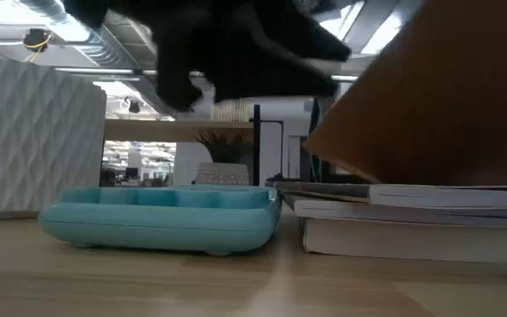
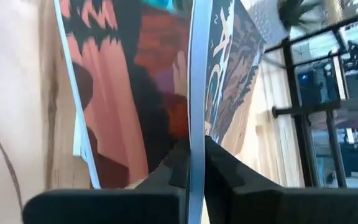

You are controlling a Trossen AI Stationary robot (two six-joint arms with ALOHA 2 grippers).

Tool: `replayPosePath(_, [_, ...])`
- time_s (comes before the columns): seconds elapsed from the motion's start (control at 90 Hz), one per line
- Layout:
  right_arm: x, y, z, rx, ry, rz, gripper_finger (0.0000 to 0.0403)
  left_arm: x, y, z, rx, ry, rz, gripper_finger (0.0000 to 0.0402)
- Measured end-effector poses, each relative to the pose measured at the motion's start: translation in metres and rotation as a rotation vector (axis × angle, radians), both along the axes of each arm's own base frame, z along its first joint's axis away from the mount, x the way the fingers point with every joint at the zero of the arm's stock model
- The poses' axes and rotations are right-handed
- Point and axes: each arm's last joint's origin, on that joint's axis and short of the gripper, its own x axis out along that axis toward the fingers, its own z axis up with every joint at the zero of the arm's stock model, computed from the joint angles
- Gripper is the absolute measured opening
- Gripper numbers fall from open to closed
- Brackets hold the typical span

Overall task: Stock shelves
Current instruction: Put the brown book on the book shelf

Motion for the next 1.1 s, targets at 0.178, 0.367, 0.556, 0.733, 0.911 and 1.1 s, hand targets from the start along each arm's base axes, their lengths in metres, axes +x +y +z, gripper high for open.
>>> replayPosePath(0.178, [0.003, 0.005, 0.008, 0.014, -0.006, 0.035, 0.0001, 0.009, 0.009, -0.014, -0.039, -0.045, 0.117, 0.0291])
replayPosePath(0.367, [0.006, 0.009, 0.014, 0.030, -0.010, 0.064, 0.0001, 0.010, 0.017, -0.019, -0.075, -0.014, 0.209, 0.0205])
replayPosePath(0.556, [0.000, 0.014, 0.018, 0.019, -0.024, 0.092, 0.0001, 0.001, 0.011, -0.027, 0.015, 0.051, 0.298, 0.0047])
replayPosePath(0.733, [-0.005, 0.010, 0.009, -0.019, -0.043, 0.077, 0.0005, -0.012, -0.014, -0.027, 0.074, 0.056, 0.318, 0.0010])
replayPosePath(0.911, [-0.007, -0.009, -0.016, -0.096, 0.054, 0.034, 0.0016, -0.031, -0.039, -0.020, 0.119, 0.039, 0.339, 0.0004])
replayPosePath(1.1, [0.000, -0.035, -0.038, -0.130, 0.160, -0.071, 0.0031, -0.037, -0.041, -0.022, 0.104, 0.057, 0.399, 0.0003])
